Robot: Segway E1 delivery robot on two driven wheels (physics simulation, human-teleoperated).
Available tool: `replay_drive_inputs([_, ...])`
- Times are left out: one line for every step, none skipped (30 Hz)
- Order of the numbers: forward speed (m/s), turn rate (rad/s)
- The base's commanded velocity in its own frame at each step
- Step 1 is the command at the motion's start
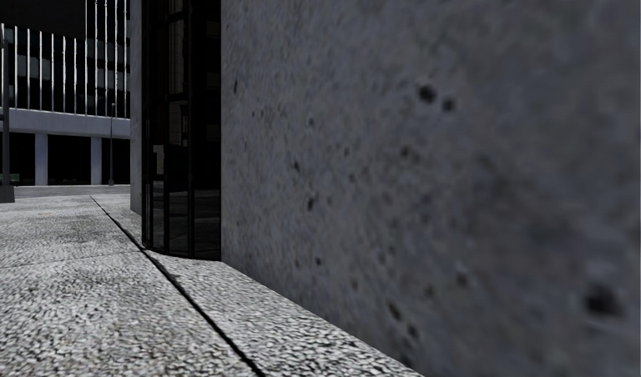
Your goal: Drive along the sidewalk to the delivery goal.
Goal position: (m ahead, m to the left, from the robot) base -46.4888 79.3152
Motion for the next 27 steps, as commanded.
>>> replay_drive_inputs([0.00,0.00])
replay_drive_inputs([0.00,0.00])
replay_drive_inputs([0.00,0.00])
replay_drive_inputs([0.00,0.00])
replay_drive_inputs([0.00,0.00])
replay_drive_inputs([0.00,0.00])
replay_drive_inputs([0.00,0.00])
replay_drive_inputs([0.00,0.00])
replay_drive_inputs([0.00,0.00])
replay_drive_inputs([0.00,0.00])
replay_drive_inputs([0.00,0.00])
replay_drive_inputs([0.00,0.00])
replay_drive_inputs([0.00,0.00])
replay_drive_inputs([0.00,0.00])
replay_drive_inputs([0.00,0.00])
replay_drive_inputs([0.00,0.00])
replay_drive_inputs([0.00,0.00])
replay_drive_inputs([0.00,0.00])
replay_drive_inputs([0.00,0.00])
replay_drive_inputs([0.00,0.00])
replay_drive_inputs([0.00,0.00])
replay_drive_inputs([0.00,0.00])
replay_drive_inputs([0.00,0.00])
replay_drive_inputs([0.00,0.00])
replay_drive_inputs([0.00,0.00])
replay_drive_inputs([0.00,0.00])
replay_drive_inputs([0.00,0.00])
